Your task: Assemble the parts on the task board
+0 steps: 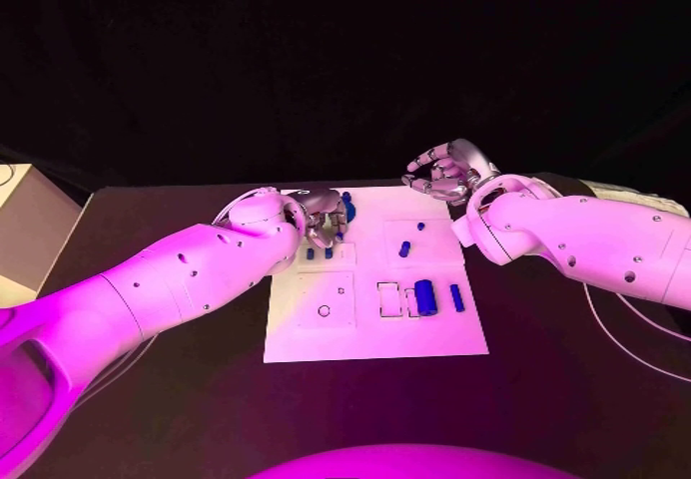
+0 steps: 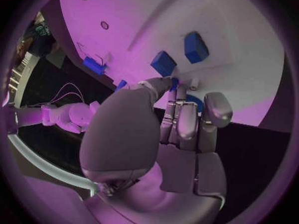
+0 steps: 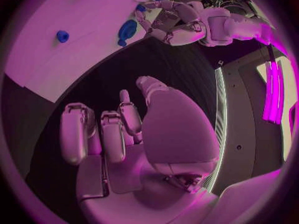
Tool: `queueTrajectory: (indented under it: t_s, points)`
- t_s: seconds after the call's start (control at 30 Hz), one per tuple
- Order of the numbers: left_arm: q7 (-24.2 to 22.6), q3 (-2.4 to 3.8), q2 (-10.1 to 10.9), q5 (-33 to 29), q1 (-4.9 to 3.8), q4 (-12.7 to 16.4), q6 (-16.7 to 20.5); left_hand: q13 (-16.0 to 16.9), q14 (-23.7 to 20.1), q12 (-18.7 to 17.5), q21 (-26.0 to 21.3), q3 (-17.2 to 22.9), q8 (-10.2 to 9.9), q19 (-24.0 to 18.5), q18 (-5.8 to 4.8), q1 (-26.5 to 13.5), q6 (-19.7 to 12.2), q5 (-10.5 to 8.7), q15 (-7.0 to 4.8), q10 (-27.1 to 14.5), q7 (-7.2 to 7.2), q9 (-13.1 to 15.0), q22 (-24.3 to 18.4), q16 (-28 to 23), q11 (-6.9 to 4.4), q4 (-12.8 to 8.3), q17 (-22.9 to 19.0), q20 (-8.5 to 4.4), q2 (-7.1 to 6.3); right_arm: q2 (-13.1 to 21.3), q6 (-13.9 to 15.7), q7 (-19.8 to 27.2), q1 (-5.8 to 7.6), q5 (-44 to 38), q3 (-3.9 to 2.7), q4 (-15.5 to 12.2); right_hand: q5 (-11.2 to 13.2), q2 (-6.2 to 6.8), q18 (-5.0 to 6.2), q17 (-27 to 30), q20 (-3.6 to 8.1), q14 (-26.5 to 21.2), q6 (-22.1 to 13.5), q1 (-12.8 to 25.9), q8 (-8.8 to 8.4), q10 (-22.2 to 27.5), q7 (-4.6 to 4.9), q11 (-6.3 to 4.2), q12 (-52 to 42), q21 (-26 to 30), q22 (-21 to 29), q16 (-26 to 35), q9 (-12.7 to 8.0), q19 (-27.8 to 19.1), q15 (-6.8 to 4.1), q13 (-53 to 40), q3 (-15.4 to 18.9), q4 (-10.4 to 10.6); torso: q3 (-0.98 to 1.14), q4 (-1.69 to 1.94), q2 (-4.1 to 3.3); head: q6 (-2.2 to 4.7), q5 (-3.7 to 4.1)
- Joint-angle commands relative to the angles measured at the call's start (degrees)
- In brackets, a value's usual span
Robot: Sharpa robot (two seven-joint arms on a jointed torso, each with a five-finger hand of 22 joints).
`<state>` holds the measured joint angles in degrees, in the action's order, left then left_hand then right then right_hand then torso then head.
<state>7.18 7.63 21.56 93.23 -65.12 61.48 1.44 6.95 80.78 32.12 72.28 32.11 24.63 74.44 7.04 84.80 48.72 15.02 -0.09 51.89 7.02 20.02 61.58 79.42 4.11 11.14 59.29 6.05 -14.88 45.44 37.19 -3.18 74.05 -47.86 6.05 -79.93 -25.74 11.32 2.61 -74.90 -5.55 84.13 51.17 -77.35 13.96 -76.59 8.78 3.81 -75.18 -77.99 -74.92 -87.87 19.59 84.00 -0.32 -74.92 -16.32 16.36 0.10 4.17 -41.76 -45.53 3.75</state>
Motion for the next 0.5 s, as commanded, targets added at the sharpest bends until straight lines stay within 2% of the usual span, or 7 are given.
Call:
queueTrajectory:
  t_s: [0.03,0.5]
  points:
    - [-0.79,-0.10,-0.24,-0.31,-0.01,-0.17,0.09,-0.15,0.18,-0.48,0.37,0.57,-0.37,0.38,-0.87,0.27,0.56,-0.33,-0.15,0.67,0.03,-0.06,0.22,0.24,-0.01,-0.09,0.11,-0.06,0.52,-0.08,-0.23,0.45,0.02,-0.23,-0.03,-0.11,-0.37,0.74,0.32,-10.35,0.52,4.70,-0.37,0.06,0.21,-0.63,-0.05,-0.06,-0.36,-0.19,-5.09,0.09,0.09,1.73,-0.36,-1.25,-0.35,-0.06,0.01,0.02,0.06,-0.16,0.10]
    - [-1.50,-0.45,-0.50,-0.61,0.00,-1.02,2.34,-1.02,0.76,-3.01,1.71,2.69,-1.34,1.36,-1.26,0.89,3.38,-0.60,-0.19,5.36,0.52,0.12,2.01,0.63,-0.17,-2.12,0.47,-0.12,1.45,-0.16,-0.26,0.42,0.04,-0.27,-0.04,-0.15,-0.38,0.73,0.31,-10.40,0.52,4.72,-0.34,0.10,0.24,-0.89,-0.06,-0.06,-0.62,-0.22,-5.13,0.07,0.10,1.76,-0.37,-1.47,-0.40,-0.04,0.00,0.02,0.11,-0.25,0.28]
